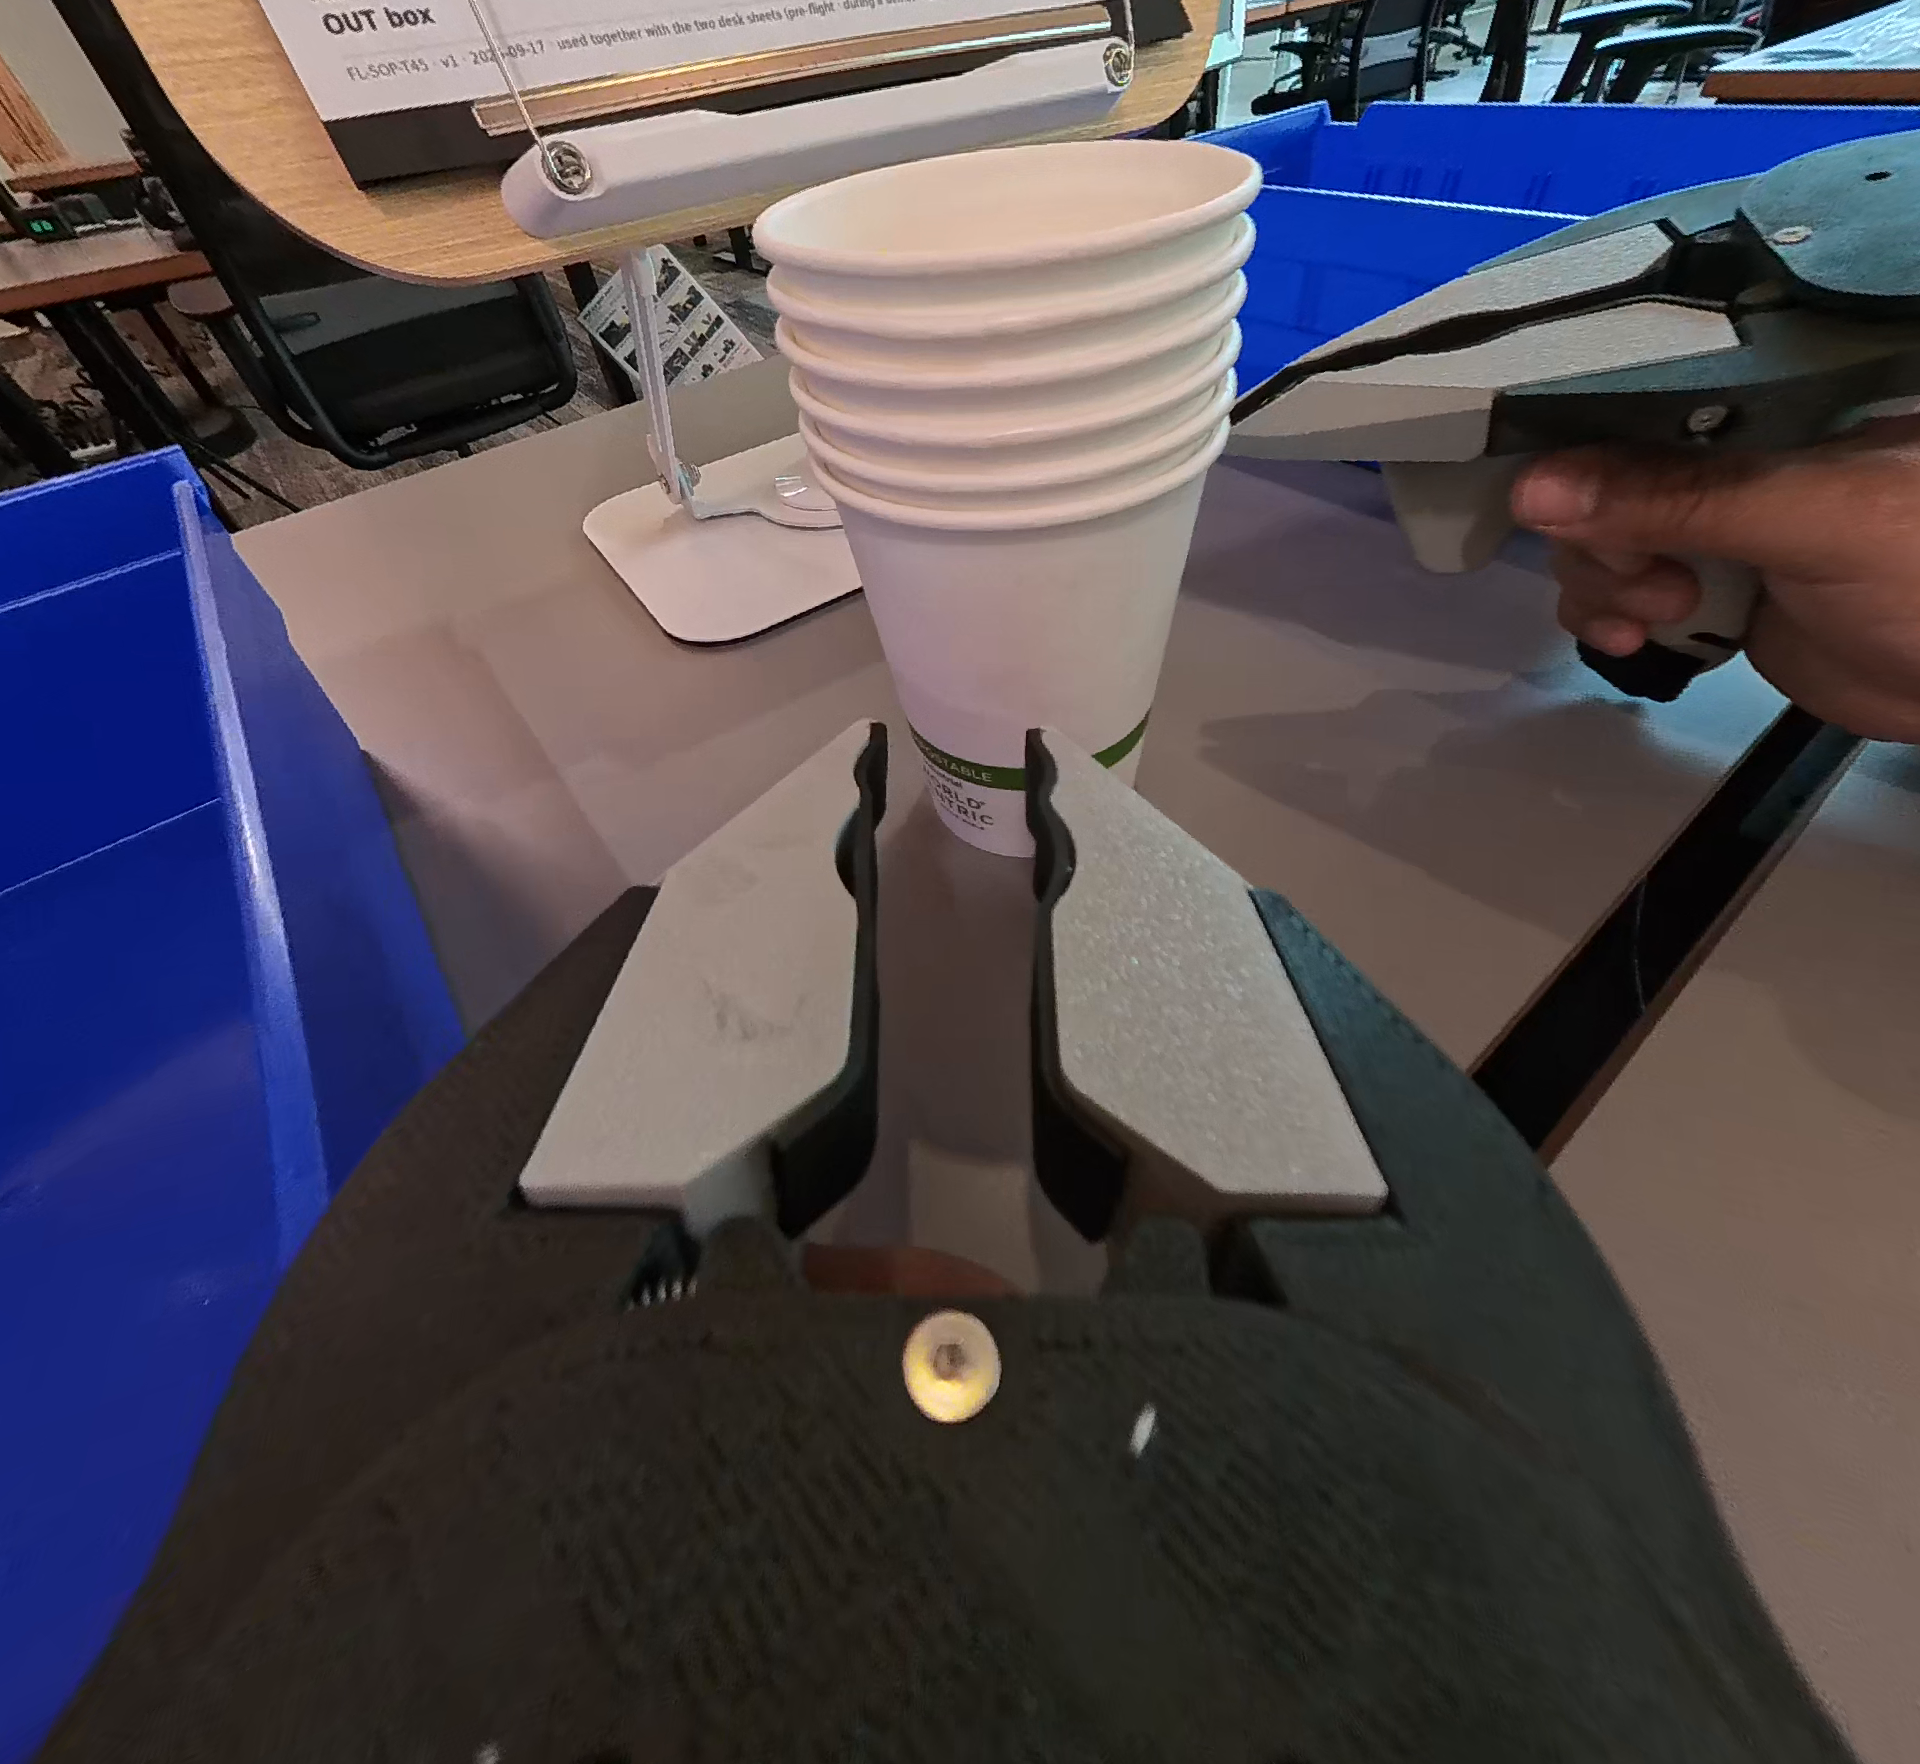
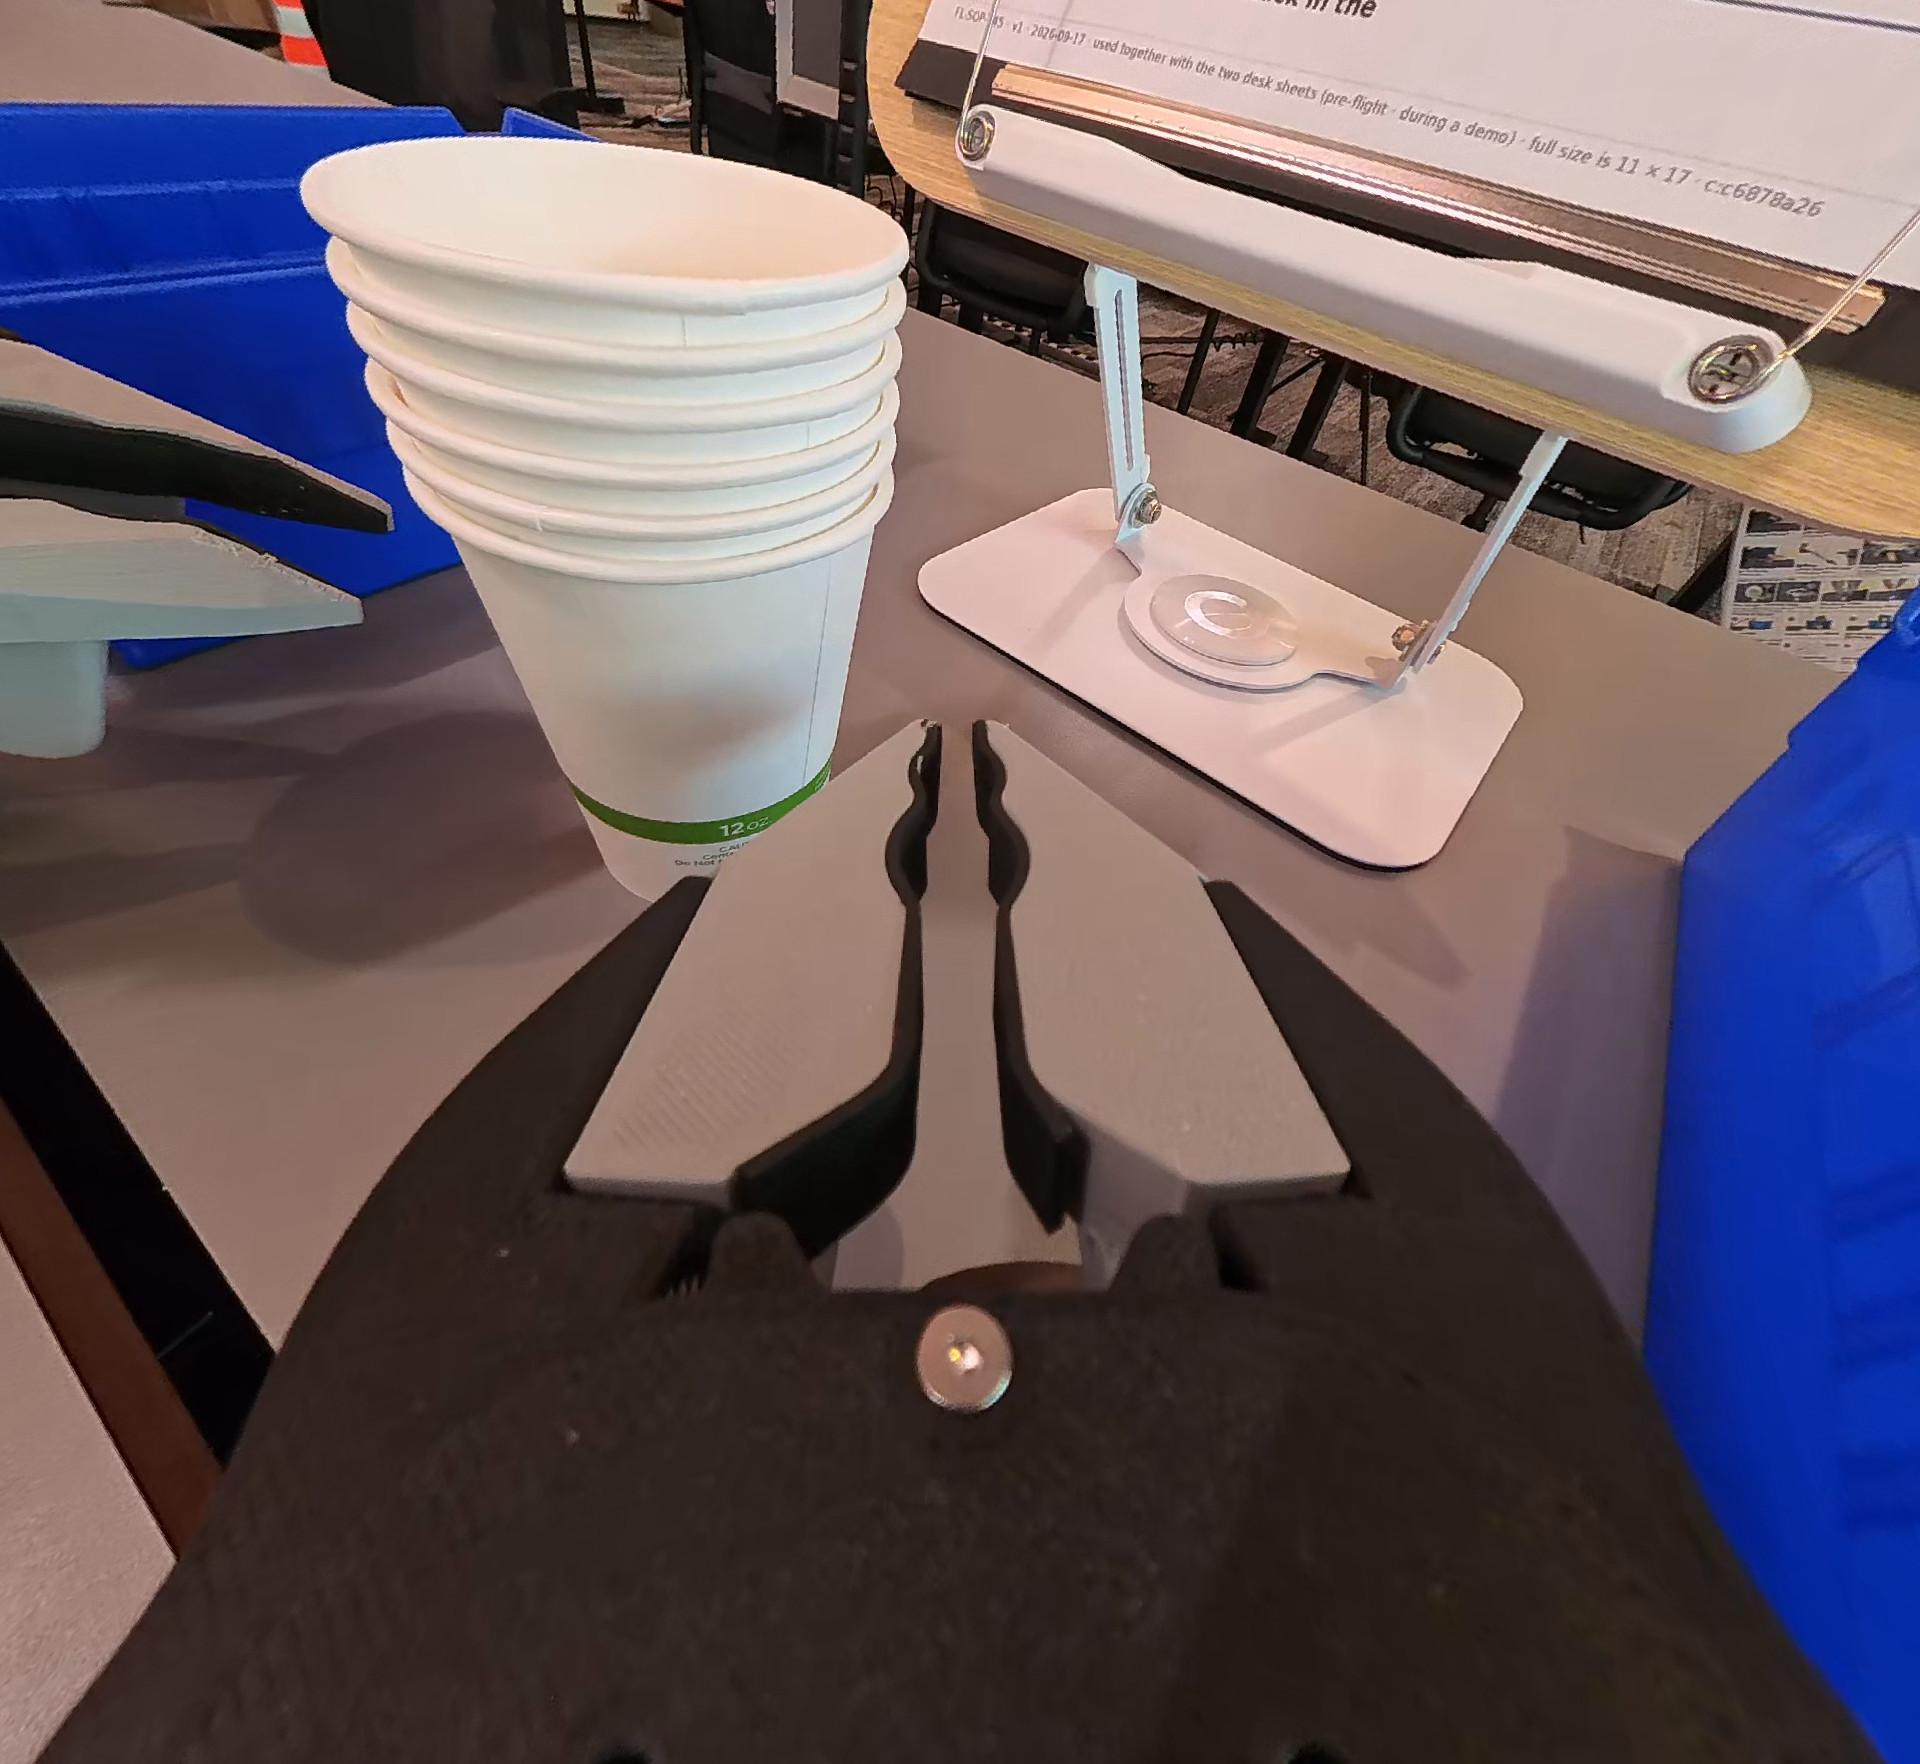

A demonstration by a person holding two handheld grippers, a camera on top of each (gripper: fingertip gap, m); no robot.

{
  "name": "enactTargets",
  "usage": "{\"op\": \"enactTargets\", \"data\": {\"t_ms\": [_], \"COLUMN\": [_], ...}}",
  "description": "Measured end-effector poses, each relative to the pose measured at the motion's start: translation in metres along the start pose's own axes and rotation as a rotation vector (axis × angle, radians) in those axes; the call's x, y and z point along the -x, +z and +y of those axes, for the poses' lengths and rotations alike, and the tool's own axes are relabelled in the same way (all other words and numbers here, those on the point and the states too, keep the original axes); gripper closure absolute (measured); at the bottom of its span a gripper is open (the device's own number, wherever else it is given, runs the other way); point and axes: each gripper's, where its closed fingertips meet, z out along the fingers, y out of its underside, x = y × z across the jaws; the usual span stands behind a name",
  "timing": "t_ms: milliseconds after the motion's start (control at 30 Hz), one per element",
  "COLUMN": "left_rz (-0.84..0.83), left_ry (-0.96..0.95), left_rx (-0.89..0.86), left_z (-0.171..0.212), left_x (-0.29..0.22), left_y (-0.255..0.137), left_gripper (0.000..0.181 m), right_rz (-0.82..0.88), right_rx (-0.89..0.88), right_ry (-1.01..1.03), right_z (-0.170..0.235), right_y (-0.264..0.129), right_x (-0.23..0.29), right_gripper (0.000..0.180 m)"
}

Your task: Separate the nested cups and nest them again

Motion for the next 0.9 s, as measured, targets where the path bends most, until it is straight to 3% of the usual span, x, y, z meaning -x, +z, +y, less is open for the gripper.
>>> {"op": "enactTargets", "data": {"t_ms": [267, 900], "left_rz": [0.0, -0.027], "left_ry": [-0.014, -0.023], "left_rx": [-0.001, 0.015], "left_z": [0.0, 0.003], "left_x": [0.0, 0.004], "left_y": [0.0, 0.002], "left_gripper": [0.156, 0.142], "right_rz": [0.002, 0.126], "right_rx": [0.006, 0.073], "right_ry": [0.001, 0.035], "right_z": [0.001, 0.014], "right_y": [0.0, 0.004], "right_x": [0.0, -0.022], "right_gripper": [0.174, 0.137]}}
